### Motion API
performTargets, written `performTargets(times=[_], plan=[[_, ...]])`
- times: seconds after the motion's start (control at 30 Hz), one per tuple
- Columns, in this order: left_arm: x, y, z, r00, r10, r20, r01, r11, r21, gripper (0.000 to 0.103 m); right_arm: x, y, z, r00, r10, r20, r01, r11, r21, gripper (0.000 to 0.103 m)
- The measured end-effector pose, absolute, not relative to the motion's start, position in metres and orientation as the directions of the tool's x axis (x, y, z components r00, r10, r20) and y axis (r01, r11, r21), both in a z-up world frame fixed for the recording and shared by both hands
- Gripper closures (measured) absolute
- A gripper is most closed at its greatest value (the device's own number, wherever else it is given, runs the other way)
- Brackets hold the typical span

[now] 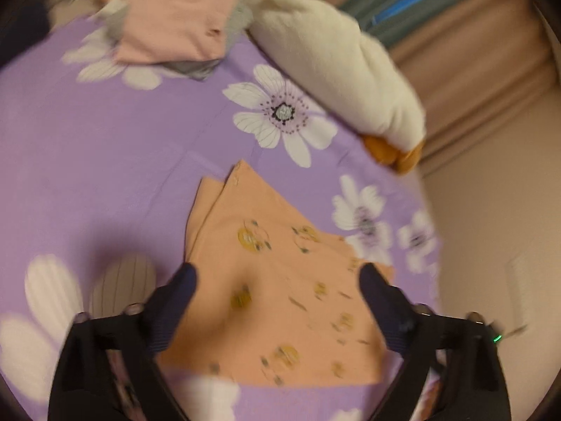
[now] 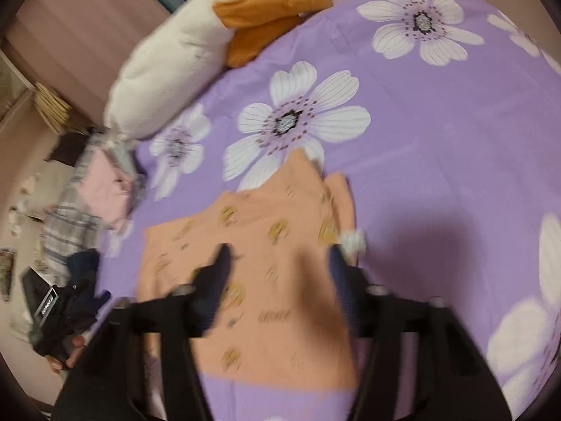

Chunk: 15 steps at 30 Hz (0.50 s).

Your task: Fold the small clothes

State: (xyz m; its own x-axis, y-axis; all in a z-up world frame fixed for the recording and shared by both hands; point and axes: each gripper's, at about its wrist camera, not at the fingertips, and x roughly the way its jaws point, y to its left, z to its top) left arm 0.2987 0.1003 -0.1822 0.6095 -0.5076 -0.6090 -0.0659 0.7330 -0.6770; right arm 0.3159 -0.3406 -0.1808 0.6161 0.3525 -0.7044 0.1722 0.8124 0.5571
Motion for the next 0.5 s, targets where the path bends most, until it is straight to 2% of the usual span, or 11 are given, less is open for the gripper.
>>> performTargets(times=[0.07, 0.27, 0.4, 0.5], plan=[[0.277, 0.110, -0.201, 0.581, -0.574, -0.577, -0.097, 0.655, -0.750, 0.003, 0.289, -0.340, -0.186, 0.630, 0.392, -0.671, 0.176, 0.769, 0.615, 0.021], [0.256, 0.100, -0.273, 0.403, -0.754, -0.519, -0.237, 0.462, -0.854, 0.003, 0.240, -0.320, -0.243, 0.549, 0.546, -0.633, 0.310, 0.571, 0.761, 0.021], [0.271, 0.082, -0.285, 0.403, -0.758, -0.514, -0.258, 0.444, -0.858, 0.003, 0.240, -0.285, -0.262, 0.511, 0.547, -0.663, 0.339, 0.581, 0.740, 0.023], [0.294, 0.069, -0.282, 0.432, -0.779, -0.454, -0.205, 0.406, -0.891, 0.003, 0.255, -0.268, -0.265, 0.552, 0.546, -0.630, 0.325, 0.555, 0.766, 0.023]])
